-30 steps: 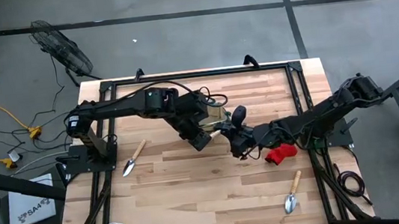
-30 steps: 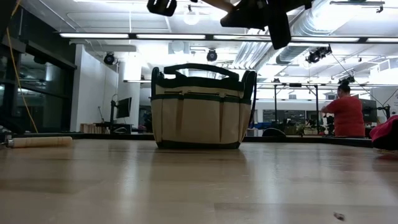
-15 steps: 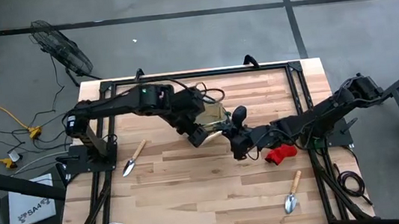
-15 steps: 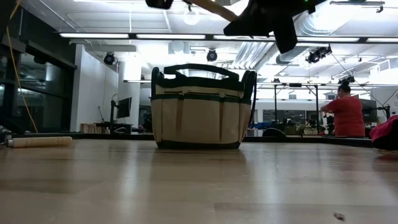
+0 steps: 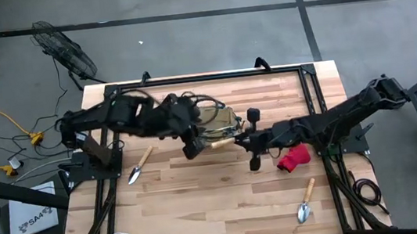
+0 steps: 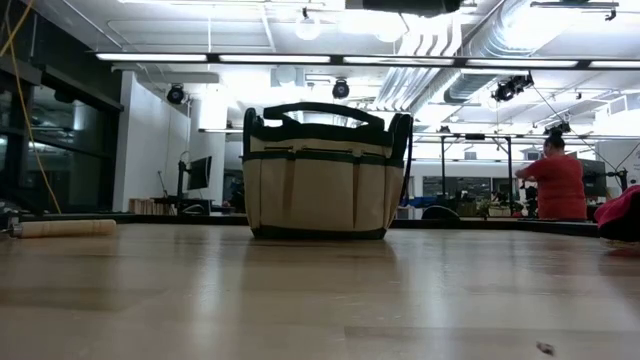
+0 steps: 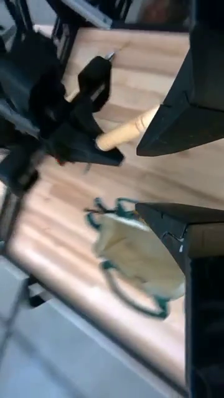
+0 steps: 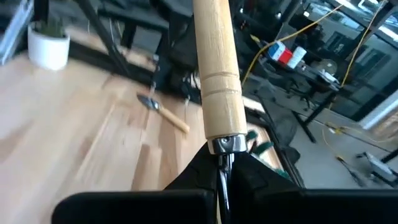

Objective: Pick & Place Garden tools in Gardening bag
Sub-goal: Put the hand rake into the gardening bag

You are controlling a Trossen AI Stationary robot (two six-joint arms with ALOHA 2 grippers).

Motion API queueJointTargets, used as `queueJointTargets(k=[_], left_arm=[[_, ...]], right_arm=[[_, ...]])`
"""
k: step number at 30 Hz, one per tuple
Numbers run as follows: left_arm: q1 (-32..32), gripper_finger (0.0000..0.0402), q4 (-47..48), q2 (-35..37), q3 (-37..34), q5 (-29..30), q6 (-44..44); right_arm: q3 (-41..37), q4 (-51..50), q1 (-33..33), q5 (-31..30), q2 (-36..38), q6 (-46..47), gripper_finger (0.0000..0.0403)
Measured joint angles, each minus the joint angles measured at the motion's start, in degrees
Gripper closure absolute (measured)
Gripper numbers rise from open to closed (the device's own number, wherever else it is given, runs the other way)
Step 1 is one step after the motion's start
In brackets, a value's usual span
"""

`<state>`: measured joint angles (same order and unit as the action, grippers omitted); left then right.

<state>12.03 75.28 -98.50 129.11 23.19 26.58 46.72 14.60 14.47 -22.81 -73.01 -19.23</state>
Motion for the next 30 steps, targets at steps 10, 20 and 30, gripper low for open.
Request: queueJointTargets(k=[10, 20, 30], left_arm=[[6.1, 0.0277, -5.7, 0.0, 0.0, 7.6, -10.0], [6.4, 0.0277, -6.6, 0.4, 0.0, 4.5, -17.8], [6.4, 0.0277, -10.8, 0.4, 0.0, 4.4, -20.9]], right_arm=[[0.0, 11.3, -3.8, 8.1, 0.1, 7.0, 0.0399], [0.0, 14.0, -5.3, 13.8, 0.1, 11.7, 0.0399], [0.0, 15.1, -5.2, 14.1, -1.5, 12.1, 0.0399]])
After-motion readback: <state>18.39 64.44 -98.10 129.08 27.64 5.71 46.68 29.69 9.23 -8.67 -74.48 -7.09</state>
